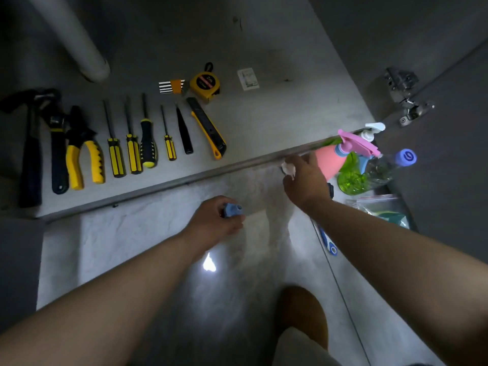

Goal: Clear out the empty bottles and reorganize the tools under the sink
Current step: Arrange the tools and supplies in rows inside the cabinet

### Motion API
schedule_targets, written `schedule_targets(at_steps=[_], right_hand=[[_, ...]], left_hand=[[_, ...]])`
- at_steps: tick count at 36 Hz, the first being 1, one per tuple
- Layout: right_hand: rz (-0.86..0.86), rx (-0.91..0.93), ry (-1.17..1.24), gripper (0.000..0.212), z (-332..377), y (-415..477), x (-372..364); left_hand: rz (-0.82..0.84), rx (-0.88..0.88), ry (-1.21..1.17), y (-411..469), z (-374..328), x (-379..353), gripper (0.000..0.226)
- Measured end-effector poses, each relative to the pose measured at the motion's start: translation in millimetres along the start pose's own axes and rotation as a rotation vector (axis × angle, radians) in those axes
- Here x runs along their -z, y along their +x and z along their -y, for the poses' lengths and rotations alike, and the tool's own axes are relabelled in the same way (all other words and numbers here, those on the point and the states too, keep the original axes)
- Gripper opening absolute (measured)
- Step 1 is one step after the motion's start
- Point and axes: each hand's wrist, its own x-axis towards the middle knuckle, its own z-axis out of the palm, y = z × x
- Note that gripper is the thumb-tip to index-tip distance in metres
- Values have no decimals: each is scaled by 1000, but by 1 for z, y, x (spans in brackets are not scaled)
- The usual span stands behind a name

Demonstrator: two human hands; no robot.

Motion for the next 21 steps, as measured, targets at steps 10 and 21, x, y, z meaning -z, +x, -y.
schedule_targets(at_steps=[10,21], right_hand=[[188,17,-355,42,9,25,-22],[684,308,39,14,53,-23,47]], left_hand=[[318,94,-185,-14,-31,50,33],[320,-5,-108,-35,-86,106,27]])
